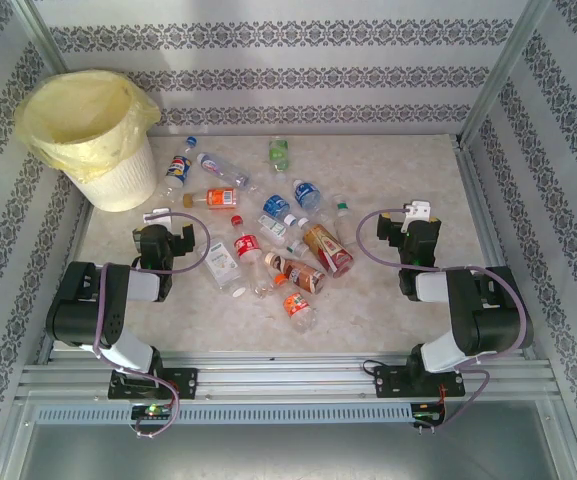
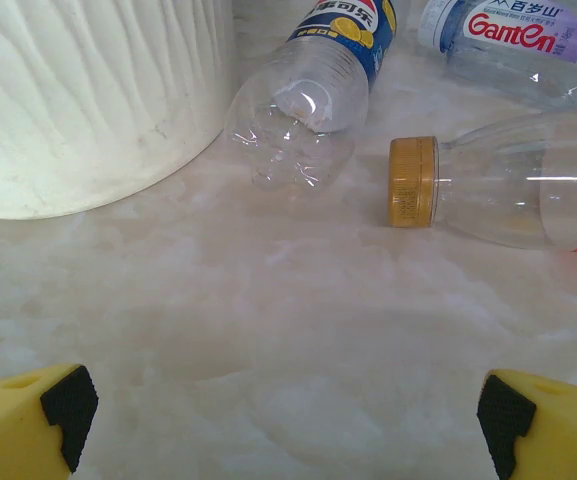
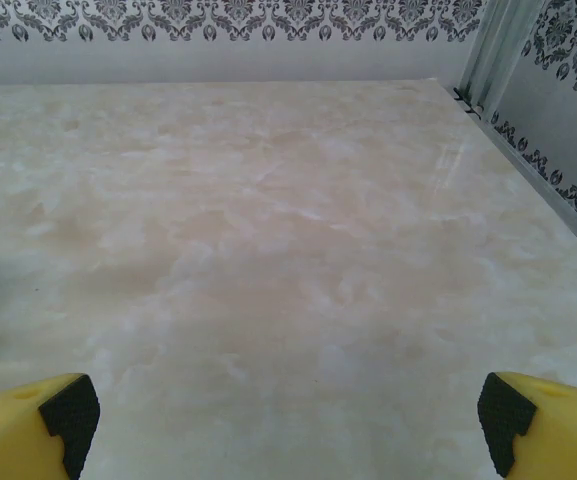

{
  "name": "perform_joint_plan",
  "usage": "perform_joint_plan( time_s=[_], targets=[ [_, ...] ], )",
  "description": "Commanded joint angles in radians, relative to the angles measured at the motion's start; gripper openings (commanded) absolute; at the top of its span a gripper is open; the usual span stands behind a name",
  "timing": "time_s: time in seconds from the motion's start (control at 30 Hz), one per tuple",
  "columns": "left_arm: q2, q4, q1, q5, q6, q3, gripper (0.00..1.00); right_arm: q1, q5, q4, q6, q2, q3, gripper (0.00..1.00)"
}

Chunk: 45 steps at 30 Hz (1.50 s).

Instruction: Put the plastic bottles in the bin

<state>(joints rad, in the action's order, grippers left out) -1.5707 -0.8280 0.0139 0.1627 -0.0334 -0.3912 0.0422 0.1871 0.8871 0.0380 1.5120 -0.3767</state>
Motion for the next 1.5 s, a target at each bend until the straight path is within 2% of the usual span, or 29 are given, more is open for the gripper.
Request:
perform_joint_plan(
  time_s=[0.0,0.8,0.97,1.07,1.2,1.3,1.37,1.47],
  targets=[
    [0.014,-0.048,0.010,0.014,-0.016,0.002,1.00,0.006,0.013,0.032,0.010,-0.003,0.007,0.98],
    [0.013,-0.047,0.010,0.008,-0.013,0.000,0.99,0.003,0.010,0.035,0.011,-0.006,0.010,0.98],
    [0.068,0.090,0.011,-0.011,-0.003,-0.046,1.00,0.011,0.016,-0.066,0.004,-0.092,-0.012,0.98],
    [0.134,0.259,0.011,-0.010,-0.010,-0.110,0.99,0.012,0.012,-0.197,-0.001,-0.184,-0.038,0.98],
    [0.212,0.331,0.011,0.025,-0.031,-0.121,0.99,0.012,-0.014,-0.364,0.026,-0.277,-0.099,0.98],
    [0.279,0.411,0.011,0.059,-0.114,-0.143,1.00,0.020,-0.063,-0.500,0.111,-0.311,-0.166,0.98],
    [0.313,0.513,0.011,0.079,-0.216,-0.190,0.99,0.033,-0.111,-0.591,0.193,-0.313,-0.212,0.98],
    [0.333,0.678,0.011,0.051,-0.357,-0.270,1.00,0.078,-0.154,-0.716,0.278,-0.299,-0.274,0.98]
  ],
)
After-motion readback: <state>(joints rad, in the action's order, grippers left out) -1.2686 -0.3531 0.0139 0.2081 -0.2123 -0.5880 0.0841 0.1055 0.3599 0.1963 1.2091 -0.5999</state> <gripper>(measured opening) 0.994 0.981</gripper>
